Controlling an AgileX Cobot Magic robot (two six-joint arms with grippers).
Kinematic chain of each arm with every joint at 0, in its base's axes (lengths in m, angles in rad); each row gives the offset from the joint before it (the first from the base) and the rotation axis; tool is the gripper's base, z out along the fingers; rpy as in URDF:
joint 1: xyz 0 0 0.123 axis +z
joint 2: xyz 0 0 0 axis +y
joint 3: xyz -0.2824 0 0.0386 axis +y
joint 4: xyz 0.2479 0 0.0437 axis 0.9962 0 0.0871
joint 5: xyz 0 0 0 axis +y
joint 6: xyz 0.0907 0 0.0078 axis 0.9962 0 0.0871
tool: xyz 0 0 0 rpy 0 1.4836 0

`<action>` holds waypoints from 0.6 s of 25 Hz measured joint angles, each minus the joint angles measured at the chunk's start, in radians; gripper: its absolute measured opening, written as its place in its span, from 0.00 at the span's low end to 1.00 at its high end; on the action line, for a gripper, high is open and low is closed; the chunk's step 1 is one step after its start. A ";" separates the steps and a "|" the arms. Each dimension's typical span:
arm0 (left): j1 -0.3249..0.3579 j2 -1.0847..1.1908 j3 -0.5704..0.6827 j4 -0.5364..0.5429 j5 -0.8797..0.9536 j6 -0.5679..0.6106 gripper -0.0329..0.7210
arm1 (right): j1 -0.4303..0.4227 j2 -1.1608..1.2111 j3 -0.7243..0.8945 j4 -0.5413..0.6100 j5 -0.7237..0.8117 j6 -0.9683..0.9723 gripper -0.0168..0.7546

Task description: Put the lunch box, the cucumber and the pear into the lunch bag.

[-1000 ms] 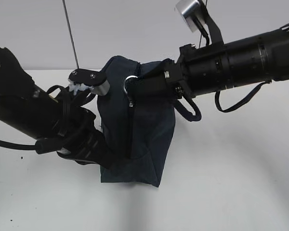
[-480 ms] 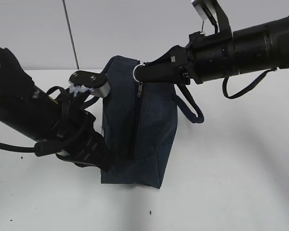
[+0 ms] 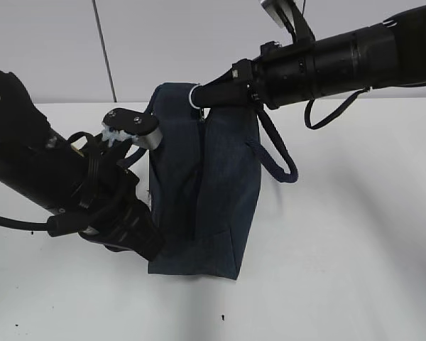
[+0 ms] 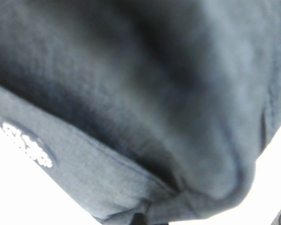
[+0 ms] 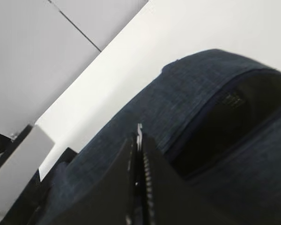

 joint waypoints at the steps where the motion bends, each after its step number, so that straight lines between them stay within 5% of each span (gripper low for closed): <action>1: 0.000 0.000 0.000 0.000 0.003 0.000 0.01 | -0.007 0.020 -0.021 -0.005 0.000 0.009 0.03; 15: 0.000 0.000 0.000 0.007 0.021 -0.003 0.01 | -0.080 0.266 -0.390 -0.093 0.006 0.210 0.03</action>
